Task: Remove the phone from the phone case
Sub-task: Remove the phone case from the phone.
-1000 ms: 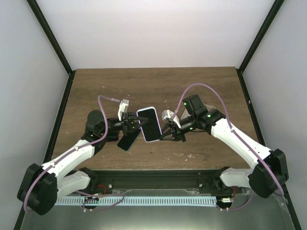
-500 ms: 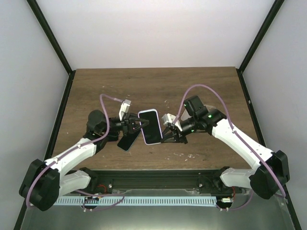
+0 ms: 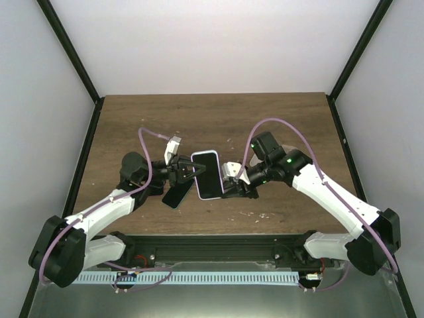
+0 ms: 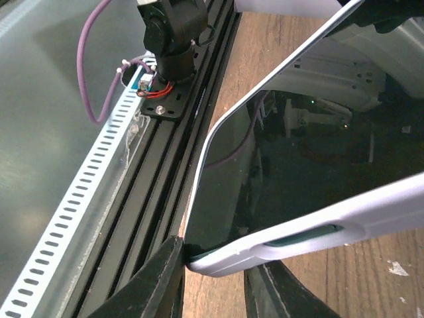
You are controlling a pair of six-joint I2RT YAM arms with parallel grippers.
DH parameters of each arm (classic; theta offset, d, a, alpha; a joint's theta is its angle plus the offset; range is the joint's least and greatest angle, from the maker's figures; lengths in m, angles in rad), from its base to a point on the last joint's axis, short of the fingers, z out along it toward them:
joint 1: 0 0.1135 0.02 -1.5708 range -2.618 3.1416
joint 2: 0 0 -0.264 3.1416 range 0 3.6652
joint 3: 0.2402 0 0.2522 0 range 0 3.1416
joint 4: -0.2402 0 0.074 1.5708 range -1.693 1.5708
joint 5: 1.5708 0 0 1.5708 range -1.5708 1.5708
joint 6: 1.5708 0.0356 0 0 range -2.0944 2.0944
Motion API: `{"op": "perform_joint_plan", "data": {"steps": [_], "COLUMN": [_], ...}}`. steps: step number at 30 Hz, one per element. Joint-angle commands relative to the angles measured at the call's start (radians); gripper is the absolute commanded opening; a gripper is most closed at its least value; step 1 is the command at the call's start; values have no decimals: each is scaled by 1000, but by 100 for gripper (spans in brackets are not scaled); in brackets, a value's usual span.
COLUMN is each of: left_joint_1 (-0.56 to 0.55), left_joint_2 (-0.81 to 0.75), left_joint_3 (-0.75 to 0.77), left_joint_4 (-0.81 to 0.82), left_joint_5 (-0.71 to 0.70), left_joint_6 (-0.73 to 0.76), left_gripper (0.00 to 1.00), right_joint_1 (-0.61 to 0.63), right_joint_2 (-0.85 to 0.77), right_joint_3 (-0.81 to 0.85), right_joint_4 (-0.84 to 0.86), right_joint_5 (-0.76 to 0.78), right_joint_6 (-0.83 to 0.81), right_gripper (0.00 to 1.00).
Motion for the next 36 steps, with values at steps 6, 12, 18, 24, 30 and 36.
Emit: {"op": "perform_joint_plan", "data": {"steps": [6,12,18,24,30,36], "left_joint_1": [-21,-25,-49,-75,-86,-93], "left_joint_2": [-1,12,45,45,35,32], "left_joint_3": [45,48,76,104,111,112], "left_joint_4": [38,52,117,71,37,11], "left_joint_5": [-32,-36,-22,-34,-31,-28], "left_joint_6": [-91,-121,-205,-233,-230,-223], "left_gripper": [0,0,0,0,0,0], "right_joint_1": [39,39,39,39,39,39], "right_joint_2": [3,-5,2,14,27,37], "right_joint_3": [43,30,59,92,114,102], "right_joint_4": [75,113,136,179,208,239], "right_joint_5": [103,147,190,255,267,293], "right_joint_6": [-123,-111,-120,-122,-96,-97], "right_gripper": [26,27,26,26,25,25]}}
